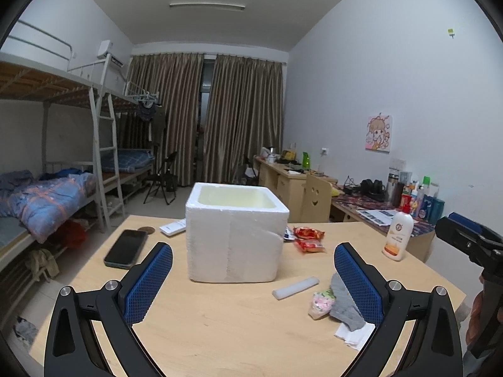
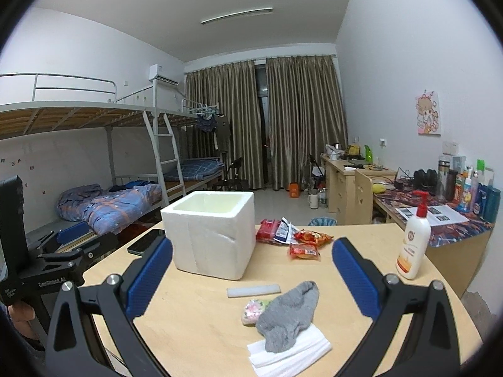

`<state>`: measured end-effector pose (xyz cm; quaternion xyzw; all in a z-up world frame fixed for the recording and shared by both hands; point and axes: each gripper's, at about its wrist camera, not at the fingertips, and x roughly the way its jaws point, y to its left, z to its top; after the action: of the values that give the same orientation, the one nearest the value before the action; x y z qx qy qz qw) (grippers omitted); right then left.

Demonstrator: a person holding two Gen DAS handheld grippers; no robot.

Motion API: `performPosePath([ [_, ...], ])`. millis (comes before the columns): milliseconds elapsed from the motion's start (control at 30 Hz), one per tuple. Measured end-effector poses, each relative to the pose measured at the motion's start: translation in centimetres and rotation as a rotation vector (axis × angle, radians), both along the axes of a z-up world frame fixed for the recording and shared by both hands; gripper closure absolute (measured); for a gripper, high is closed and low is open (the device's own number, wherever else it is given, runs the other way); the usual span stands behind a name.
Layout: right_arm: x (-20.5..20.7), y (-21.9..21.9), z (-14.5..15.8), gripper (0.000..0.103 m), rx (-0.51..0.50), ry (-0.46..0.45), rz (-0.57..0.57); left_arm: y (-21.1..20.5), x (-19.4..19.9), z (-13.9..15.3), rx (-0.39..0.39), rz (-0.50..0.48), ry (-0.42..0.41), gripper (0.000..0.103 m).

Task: Organize soft objects
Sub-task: 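Withdraw both grippers from the foam box back toward the table items, then move the right gripper toward the grey sock on the tissues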

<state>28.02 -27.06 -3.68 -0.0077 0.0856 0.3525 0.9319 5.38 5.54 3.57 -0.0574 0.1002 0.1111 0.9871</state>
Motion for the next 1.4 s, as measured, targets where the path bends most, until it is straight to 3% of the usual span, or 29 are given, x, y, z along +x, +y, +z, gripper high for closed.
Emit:
performPosePath([
  [300,0.1,-1.1,-1.7,0.000,-0.004,0.024,-0.032,-0.2,0.9,-1.8,-0.035,-0.026,0.021,0.000],
  [1400,4.0,-2.5,-6.3,0.000,-0.077,0.159,-0.091,-4.4,7.3,-6.8,0.028,-0.234,0.176,0.000],
])
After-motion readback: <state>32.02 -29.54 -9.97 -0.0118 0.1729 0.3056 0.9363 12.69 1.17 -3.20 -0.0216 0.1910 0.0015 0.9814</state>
